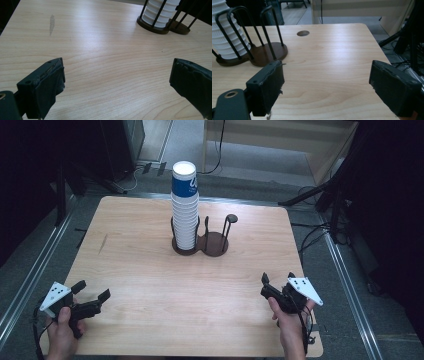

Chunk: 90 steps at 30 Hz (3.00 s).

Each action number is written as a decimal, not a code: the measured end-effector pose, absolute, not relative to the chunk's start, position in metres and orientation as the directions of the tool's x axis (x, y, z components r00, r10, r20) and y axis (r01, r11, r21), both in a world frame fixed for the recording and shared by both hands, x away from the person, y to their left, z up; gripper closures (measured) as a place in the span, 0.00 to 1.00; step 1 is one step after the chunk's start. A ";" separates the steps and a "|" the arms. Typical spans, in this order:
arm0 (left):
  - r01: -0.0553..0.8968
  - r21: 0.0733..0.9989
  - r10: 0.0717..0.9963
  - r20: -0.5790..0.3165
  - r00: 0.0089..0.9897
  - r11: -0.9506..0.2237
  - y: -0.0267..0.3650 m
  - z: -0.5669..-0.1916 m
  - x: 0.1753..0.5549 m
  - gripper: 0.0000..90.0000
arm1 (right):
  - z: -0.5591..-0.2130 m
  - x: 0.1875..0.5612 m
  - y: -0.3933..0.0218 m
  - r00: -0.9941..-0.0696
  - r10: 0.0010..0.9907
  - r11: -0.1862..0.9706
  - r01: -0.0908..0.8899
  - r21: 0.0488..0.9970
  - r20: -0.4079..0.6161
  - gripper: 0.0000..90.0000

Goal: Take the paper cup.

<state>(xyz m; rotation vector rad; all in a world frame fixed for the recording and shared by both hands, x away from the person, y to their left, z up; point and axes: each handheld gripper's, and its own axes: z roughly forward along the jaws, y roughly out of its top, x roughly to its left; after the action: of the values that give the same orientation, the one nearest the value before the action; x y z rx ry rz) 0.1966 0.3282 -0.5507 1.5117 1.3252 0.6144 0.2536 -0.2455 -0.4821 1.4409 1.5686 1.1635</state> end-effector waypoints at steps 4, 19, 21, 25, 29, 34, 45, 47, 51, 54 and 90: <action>0.434 0.896 0.931 -0.233 0.281 0.093 0.329 -0.551 0.196 0.01 | -0.477 0.258 -0.238 -0.162 0.983 -0.019 0.358 0.934 0.082 0.13; 0.436 0.895 0.927 -0.237 0.292 0.092 0.329 -0.551 0.197 0.01 | -0.456 0.282 -0.194 -0.246 0.964 -0.002 0.372 0.928 0.100 0.16; 0.437 0.895 0.927 -0.237 0.292 0.091 0.329 -0.551 0.197 0.01 | -0.453 0.289 -0.185 -0.254 0.961 -0.002 0.378 0.926 0.106 0.16; 0.437 0.895 0.927 -0.235 0.292 0.089 0.328 -0.551 0.197 0.01 | -0.449 0.298 -0.172 -0.263 0.957 -0.011 0.387 0.922 0.122 0.16; 0.438 0.895 0.927 -0.229 0.296 0.081 0.327 -0.551 0.198 0.01 | -0.445 0.307 -0.158 -0.278 0.953 -0.003 0.388 0.922 0.120 0.16; 0.440 0.894 0.930 -0.228 0.289 0.083 0.327 -0.551 0.198 0.01 | -0.440 0.314 -0.145 -0.297 0.946 -0.006 0.378 0.926 0.128 0.17; 0.444 0.892 0.929 -0.232 0.290 0.084 0.327 -0.551 0.200 0.01 | -0.430 0.335 -0.101 -0.333 0.936 0.011 0.353 0.935 0.114 0.19; 0.444 0.892 0.928 -0.231 0.293 0.082 0.327 -0.551 0.200 0.01 | -0.428 0.339 -0.095 -0.336 0.935 0.014 0.350 0.937 0.112 0.19; 0.446 0.892 0.928 -0.229 0.295 0.078 0.326 -0.551 0.200 0.01 | -0.424 0.346 -0.083 -0.344 0.932 0.009 0.343 0.939 0.117 0.19; 0.446 0.892 0.928 -0.229 0.295 0.078 0.326 -0.551 0.200 0.01 | -0.422 0.350 -0.077 -0.345 0.932 0.015 0.338 0.941 0.109 0.19; 0.463 0.883 0.932 -0.225 0.282 0.073 0.324 -0.552 0.205 0.01 | -0.367 0.399 0.007 -0.349 0.935 0.007 0.205 0.979 0.066 0.14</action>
<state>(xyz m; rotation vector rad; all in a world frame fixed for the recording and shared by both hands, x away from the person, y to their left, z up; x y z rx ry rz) 0.2047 0.3237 -0.5520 1.5489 1.3341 0.5873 0.3992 0.0068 -0.3674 1.1908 1.6198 1.3939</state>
